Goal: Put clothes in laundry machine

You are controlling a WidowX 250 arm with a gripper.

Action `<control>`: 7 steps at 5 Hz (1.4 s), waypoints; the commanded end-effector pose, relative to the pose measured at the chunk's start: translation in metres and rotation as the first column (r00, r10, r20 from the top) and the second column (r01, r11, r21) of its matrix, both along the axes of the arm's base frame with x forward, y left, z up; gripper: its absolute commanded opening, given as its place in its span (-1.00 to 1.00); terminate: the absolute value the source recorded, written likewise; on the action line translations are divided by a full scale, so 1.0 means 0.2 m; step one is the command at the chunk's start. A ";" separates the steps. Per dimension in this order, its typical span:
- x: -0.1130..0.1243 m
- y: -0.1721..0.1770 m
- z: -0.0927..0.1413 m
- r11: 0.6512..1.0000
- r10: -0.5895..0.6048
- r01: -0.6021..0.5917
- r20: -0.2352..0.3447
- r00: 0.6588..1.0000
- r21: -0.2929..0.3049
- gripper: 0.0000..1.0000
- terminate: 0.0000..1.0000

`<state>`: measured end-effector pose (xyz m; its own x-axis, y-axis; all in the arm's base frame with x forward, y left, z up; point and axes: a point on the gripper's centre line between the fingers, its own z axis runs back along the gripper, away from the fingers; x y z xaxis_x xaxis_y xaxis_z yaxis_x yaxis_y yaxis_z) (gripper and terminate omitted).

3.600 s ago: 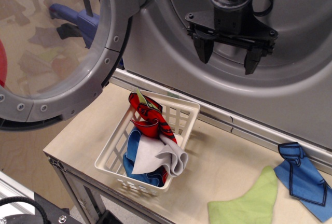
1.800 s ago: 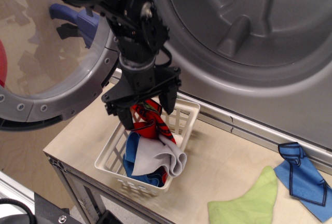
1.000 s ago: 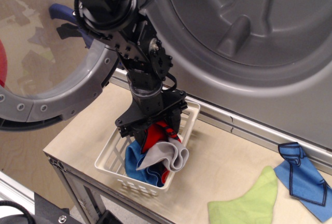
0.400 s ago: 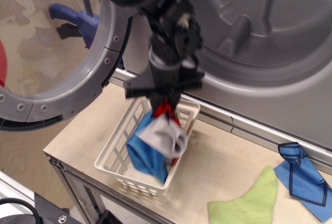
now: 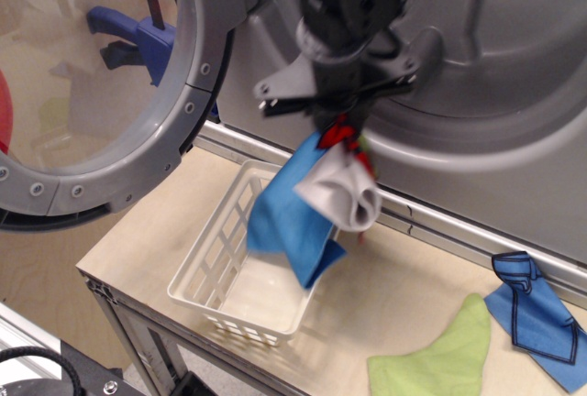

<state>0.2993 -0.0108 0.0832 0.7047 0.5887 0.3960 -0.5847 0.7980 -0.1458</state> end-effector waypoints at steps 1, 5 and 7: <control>0.23 -0.24 0.22 0.986 -0.160 0.165 0.271 0.949 0.007 -1.00 -1.00; 0.66 -0.33 0.19 0.961 -0.275 0.251 0.496 0.823 0.115 -1.00 -1.00; 0.62 -0.29 0.20 0.966 -0.244 0.258 0.442 0.863 0.028 1.00 -1.00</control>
<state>0.4336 -0.0660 0.0900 0.6481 0.4213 0.6345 -0.2647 0.9057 -0.3310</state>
